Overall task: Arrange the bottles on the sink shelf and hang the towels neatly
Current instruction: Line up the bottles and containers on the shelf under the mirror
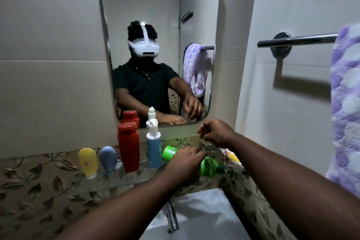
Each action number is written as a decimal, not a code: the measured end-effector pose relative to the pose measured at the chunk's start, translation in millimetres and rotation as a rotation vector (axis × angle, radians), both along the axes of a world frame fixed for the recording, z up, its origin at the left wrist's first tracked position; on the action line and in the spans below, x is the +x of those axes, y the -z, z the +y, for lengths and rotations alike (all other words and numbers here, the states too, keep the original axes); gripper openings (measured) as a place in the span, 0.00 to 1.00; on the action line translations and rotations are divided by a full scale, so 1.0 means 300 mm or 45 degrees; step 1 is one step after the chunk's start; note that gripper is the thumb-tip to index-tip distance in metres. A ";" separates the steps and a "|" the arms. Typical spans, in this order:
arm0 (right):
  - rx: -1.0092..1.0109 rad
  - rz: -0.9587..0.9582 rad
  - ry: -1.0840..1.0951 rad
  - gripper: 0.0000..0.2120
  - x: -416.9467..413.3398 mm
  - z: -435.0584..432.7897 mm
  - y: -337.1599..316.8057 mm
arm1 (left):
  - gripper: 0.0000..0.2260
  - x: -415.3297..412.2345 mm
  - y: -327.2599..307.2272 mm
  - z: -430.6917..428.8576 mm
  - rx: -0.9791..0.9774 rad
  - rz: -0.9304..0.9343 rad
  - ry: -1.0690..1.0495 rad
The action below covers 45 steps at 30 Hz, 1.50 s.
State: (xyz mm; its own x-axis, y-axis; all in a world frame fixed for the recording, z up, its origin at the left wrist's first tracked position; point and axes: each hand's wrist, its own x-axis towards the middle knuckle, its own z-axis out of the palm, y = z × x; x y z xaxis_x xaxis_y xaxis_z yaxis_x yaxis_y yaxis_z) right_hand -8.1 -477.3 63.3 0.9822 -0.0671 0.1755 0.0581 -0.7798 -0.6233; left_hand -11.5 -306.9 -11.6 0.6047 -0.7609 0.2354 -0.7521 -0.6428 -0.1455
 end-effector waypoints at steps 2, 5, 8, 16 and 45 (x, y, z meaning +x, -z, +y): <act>-0.012 -0.026 0.081 0.09 -0.033 -0.040 0.002 | 0.33 0.029 0.024 -0.047 0.068 0.008 -0.019; -0.016 -0.063 0.161 0.08 -0.076 -0.087 0.003 | 0.37 0.059 0.061 -0.100 0.169 -0.023 -0.047; -0.012 -0.068 0.190 0.08 -0.105 -0.124 0.008 | 0.37 0.067 0.092 -0.137 0.199 -0.051 -0.070; -0.017 -0.067 0.162 0.08 -0.108 -0.152 0.033 | 0.19 0.037 0.129 -0.137 0.141 -0.108 0.052; 0.656 -0.017 -0.151 0.17 -0.013 0.092 0.083 | 0.27 0.180 -0.307 0.089 -0.828 0.329 -0.193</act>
State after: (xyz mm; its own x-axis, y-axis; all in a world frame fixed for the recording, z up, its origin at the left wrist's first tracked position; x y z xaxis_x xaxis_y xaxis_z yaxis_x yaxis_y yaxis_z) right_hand -11.9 -449.7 38.4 0.9862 -0.0367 0.1613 0.1375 -0.3605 -0.9226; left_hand 42.4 -280.3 80.6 0.7902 -0.4181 0.4481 -0.6065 -0.6388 0.4733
